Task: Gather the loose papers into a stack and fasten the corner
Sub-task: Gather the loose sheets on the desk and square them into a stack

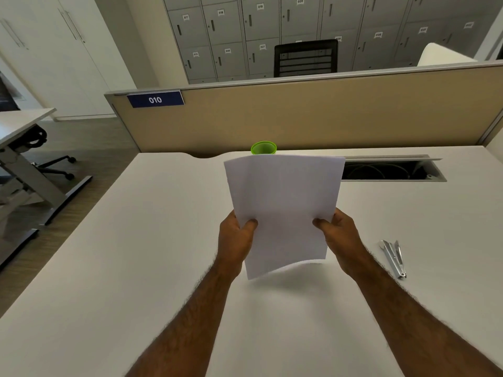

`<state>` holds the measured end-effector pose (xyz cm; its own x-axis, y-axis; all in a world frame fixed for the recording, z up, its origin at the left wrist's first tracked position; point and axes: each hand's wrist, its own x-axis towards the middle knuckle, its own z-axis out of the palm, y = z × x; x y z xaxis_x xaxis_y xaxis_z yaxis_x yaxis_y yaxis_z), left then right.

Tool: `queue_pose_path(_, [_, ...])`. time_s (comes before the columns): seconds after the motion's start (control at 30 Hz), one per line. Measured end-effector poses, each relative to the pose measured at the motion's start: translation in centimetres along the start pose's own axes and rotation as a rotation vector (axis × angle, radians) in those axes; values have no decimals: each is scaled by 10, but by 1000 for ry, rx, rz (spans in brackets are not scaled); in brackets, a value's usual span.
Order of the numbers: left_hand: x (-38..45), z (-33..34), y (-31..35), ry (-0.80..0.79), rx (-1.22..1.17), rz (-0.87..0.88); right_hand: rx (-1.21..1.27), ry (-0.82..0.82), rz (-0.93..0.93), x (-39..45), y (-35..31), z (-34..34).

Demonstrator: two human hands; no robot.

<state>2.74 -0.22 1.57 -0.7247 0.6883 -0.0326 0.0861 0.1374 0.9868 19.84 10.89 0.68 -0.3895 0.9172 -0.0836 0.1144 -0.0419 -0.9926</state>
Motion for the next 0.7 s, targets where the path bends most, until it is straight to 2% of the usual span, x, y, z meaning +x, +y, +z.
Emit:
queue_pose_path(0.1, [4, -1, 1, -49, -8, -62, -20, 3, -12, 5, -1, -4])
queue_pose_path(0.23, [8, -2, -7, -164, -53, -318, -163, -51, 129, 11, 10, -12])
queue_pose_path(0.37, [5, -1, -27, -203, -50, -506, -138, -49, 223, 13, 30, -24])
queue_pose_path(0.47, [2, -1, -43, -182, -61, -610, -100, 66, 231, 16, 42, -39])
queue_pose_path(0.53, [0, -1, -52, -172, -39, -656, -159, 186, 230, 19, 52, -52])
queue_pose_path(0.7, [0, 0, -68, -160, 46, -699, -763, 574, 143, 15, 79, -85])
